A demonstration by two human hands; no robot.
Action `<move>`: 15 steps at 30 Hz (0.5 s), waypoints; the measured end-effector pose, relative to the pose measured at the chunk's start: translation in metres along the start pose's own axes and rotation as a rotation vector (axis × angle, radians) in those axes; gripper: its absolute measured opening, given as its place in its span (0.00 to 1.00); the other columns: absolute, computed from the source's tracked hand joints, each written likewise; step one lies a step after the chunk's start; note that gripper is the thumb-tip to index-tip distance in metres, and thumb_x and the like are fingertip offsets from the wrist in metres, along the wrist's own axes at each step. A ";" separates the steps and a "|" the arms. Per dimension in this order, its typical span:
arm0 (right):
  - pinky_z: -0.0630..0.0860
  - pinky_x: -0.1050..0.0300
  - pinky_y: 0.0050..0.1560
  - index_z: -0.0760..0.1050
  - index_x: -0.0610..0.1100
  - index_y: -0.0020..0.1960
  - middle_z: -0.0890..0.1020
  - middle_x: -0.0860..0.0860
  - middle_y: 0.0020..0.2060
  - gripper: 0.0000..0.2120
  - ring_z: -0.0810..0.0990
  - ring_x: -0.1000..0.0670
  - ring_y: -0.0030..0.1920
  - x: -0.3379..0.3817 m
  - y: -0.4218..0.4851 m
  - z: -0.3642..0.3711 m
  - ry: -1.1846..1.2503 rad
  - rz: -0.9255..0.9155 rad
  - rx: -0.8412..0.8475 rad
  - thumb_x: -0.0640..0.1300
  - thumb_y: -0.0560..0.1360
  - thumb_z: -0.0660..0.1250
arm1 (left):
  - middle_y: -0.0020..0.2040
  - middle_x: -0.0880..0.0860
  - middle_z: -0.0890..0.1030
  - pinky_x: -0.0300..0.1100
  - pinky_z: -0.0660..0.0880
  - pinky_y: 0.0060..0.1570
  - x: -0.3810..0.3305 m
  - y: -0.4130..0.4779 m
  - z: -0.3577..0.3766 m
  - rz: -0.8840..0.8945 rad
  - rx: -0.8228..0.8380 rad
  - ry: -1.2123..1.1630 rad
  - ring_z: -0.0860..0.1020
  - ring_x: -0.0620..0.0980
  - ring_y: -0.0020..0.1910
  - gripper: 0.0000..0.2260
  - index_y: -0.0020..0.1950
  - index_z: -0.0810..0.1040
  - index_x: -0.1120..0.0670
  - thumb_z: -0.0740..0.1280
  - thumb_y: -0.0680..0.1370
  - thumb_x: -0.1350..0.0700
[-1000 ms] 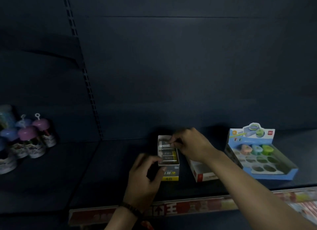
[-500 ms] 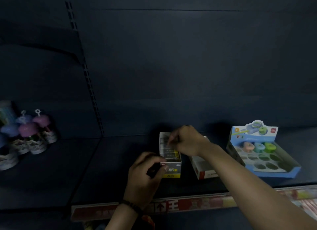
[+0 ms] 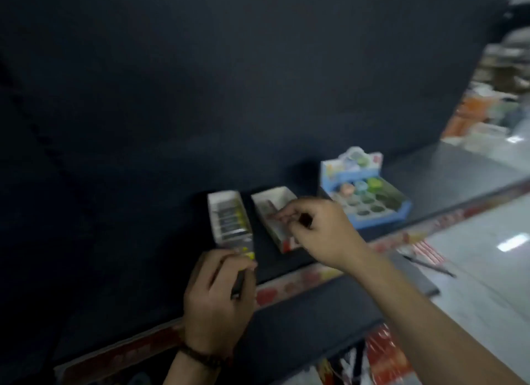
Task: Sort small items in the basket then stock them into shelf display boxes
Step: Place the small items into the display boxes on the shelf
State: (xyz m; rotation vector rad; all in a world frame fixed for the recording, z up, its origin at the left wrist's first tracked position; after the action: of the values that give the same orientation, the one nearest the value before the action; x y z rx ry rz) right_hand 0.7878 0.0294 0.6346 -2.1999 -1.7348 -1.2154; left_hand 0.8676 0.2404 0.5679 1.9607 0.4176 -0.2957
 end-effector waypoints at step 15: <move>0.70 0.75 0.43 0.88 0.52 0.48 0.85 0.61 0.39 0.05 0.80 0.66 0.40 -0.103 -0.479 -0.097 -0.217 1.128 -0.273 0.45 0.78 0.73 | 0.58 0.39 0.76 0.44 0.79 0.51 -0.247 -0.191 0.190 0.360 1.369 -0.396 0.78 0.43 0.52 0.06 0.57 0.77 0.41 0.68 0.81 0.47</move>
State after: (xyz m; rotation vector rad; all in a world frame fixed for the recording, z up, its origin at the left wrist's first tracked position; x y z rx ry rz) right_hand 0.3250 0.0674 0.4508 -2.8008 -0.1252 -0.9075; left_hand 0.5595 0.1011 0.4282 3.1084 -0.5849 -0.8631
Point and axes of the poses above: each hand's wrist, its own y-axis towards the middle knuckle, its own z-axis out of the palm, x = y × z, the point moved 1 cm from there along y, towards the middle knuckle
